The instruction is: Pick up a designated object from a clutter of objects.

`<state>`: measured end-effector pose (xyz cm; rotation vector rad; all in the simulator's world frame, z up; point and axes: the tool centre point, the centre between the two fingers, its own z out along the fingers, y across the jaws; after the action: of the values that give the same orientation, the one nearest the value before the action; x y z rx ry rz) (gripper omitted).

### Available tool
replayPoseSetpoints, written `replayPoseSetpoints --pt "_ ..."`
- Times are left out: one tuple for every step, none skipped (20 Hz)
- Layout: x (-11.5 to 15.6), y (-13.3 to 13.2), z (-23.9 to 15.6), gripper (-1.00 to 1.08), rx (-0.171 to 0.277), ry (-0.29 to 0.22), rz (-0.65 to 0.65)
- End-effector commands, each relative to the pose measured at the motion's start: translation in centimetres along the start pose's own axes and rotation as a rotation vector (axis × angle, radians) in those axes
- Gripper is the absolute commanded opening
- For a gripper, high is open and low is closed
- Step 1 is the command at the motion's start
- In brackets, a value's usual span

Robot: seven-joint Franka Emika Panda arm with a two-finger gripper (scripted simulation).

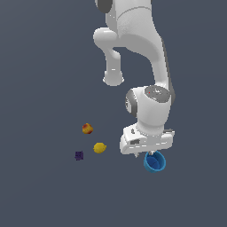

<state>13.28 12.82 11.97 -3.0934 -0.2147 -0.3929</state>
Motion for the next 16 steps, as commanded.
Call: replayPoseSetpoints --pt "0.3 -0.7 1.0 0.28 0.006 0.017 -0.004" --pt "0.3 -0.9 1.2 0.28 0.008 0.021 -0.006" --pt "0.3 -1.1 1.5 0.28 0.009 0.025 -0.007" --pt "0.4 -1.2 1.7 0.28 0.011 0.028 -0.008" --pt "0.4 -1.4 1.8 0.28 0.012 0.030 -0.008" --pt "0.4 -1.4 1.9 0.28 0.013 0.032 -0.009" --pt "0.4 -1.5 2.0 0.28 0.013 0.033 -0.009" --pt "0.4 -1.5 2.1 0.28 0.013 0.033 -0.009" --pt "0.3 -1.4 2.0 0.28 0.013 0.030 -0.009" --pt "0.4 -1.4 2.0 0.28 0.013 0.030 -0.009" --pt "0.4 -1.4 2.1 0.28 0.013 0.030 -0.009" --pt "0.4 -1.5 2.3 0.28 0.013 0.030 -0.009" --pt "0.4 -1.5 2.4 0.28 0.013 0.030 -0.009" --pt "0.4 -1.5 2.7 0.28 0.013 0.030 -0.009" --pt "0.4 -1.5 3.1 0.28 0.013 0.031 -0.009" --pt "0.4 -1.5 3.5 0.28 0.013 0.031 -0.009"
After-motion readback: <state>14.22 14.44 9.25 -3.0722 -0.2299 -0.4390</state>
